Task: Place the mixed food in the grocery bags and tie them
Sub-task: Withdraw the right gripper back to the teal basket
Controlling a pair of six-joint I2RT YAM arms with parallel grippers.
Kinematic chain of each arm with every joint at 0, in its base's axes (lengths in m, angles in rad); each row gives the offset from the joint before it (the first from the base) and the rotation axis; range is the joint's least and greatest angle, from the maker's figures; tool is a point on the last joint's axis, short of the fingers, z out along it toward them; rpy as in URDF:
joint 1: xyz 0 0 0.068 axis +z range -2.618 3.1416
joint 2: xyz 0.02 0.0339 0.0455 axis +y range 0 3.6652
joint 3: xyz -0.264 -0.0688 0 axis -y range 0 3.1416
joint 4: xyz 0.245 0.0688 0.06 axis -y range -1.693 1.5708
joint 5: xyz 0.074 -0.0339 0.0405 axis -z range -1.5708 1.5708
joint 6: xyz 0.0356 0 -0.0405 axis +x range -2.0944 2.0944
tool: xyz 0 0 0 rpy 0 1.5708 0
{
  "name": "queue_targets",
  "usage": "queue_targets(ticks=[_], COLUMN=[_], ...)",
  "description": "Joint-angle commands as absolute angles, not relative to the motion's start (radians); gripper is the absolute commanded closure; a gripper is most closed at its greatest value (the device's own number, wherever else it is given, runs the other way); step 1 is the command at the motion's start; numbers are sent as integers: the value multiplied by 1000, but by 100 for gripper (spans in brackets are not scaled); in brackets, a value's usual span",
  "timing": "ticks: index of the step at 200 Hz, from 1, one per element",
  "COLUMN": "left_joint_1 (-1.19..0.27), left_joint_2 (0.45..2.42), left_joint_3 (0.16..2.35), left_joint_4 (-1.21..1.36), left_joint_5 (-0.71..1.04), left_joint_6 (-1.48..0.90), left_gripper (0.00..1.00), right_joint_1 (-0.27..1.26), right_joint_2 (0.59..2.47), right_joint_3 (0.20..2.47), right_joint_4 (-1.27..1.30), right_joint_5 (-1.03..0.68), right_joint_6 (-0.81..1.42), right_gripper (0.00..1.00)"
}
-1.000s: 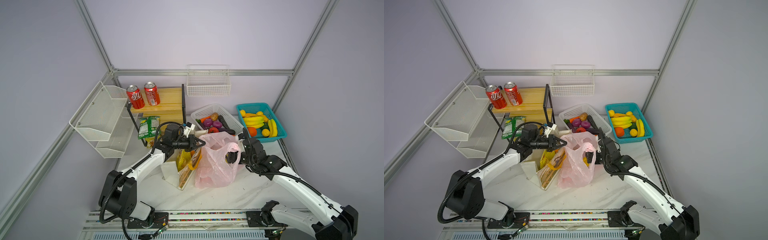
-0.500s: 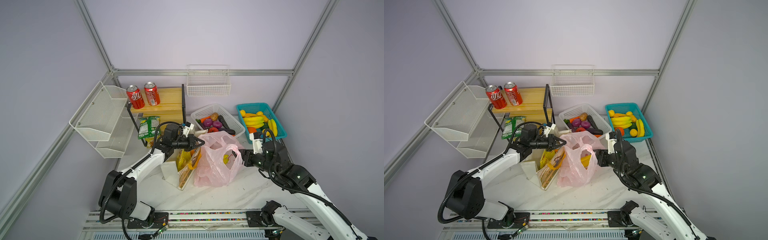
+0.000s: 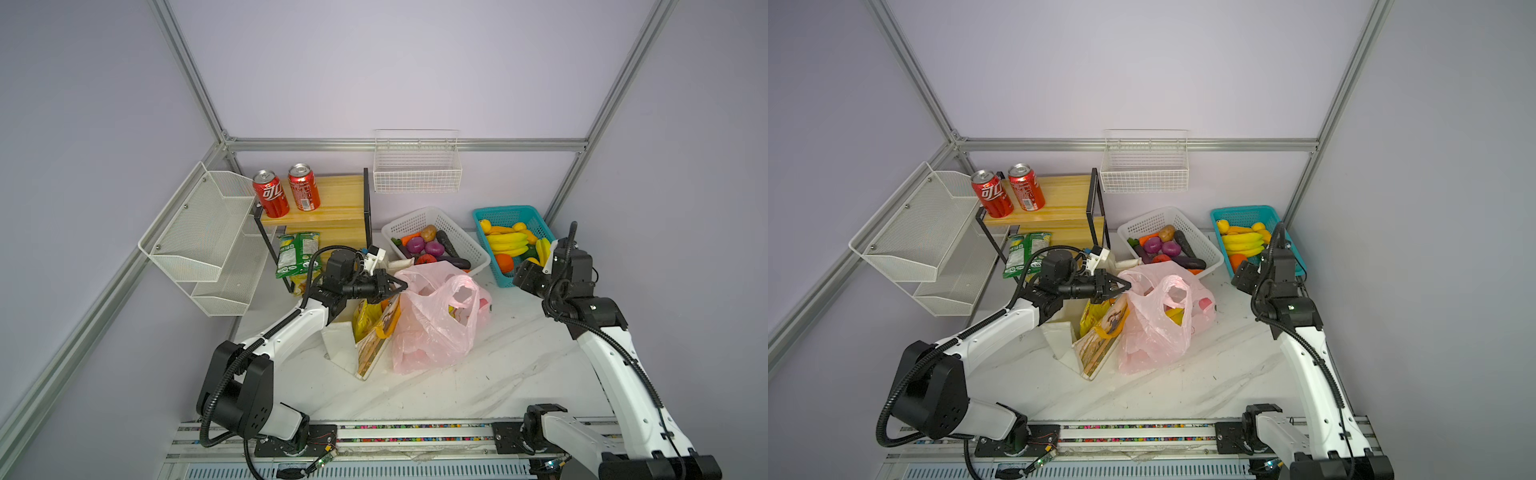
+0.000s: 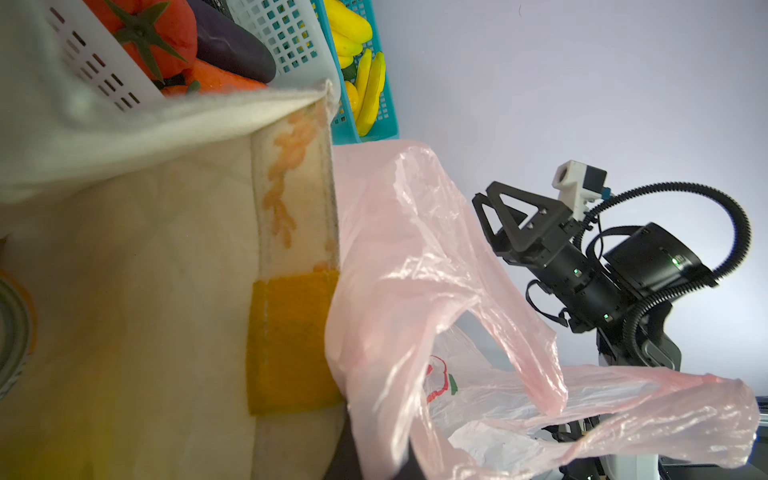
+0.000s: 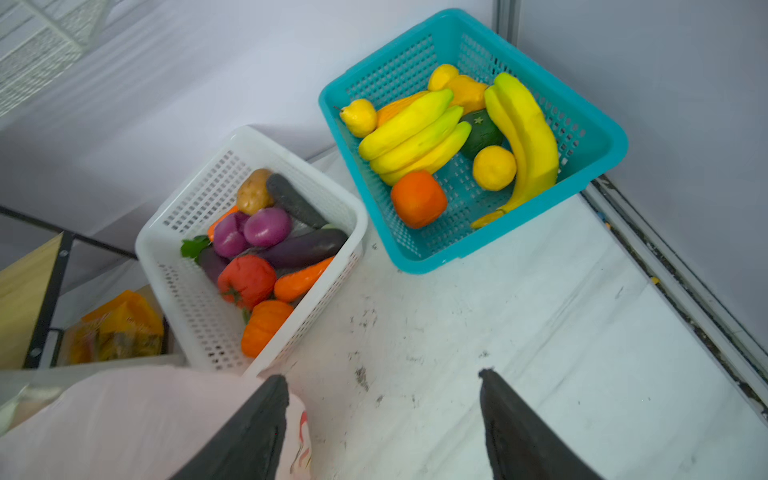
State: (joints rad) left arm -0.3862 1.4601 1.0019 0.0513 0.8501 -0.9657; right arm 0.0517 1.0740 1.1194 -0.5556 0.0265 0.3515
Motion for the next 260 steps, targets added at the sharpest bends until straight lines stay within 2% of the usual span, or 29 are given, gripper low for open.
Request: queue_targets(ticks=[1,30,60,117,204,232,260], left_joint_1=[-377,-377,-377,-376,-376,-375,-377], left_joint_2=[1431,1429,1425,1431,1439,1440,1442], left_joint_3=[970,968,965,963,962,963,962], left_joint_4=[111,116,133,132,132,131,130], left_joint_5=[870,875,877,878,877,877,877], left_joint_6=[-991,-992,-1002,-1000,-999,-997,-997], left_gripper=[100,100,100,100,100,100,100], right_joint_1=[4,-51,-101,-112,-112,-118,-136], right_joint_2=[1224,1494,1747,2011,2134,2144,2098], right_joint_3=[1158,1258,1404,1555,1570,1577,1578], right_joint_4=[-369,-252,-236,-225,-223,-225,-221], right_joint_5=[-11,13,8,-104,-183,-195,-213], right_joint_6=[330,323,316,317,318,307,303], right_gripper=[22,19,17,17,18,24,39])
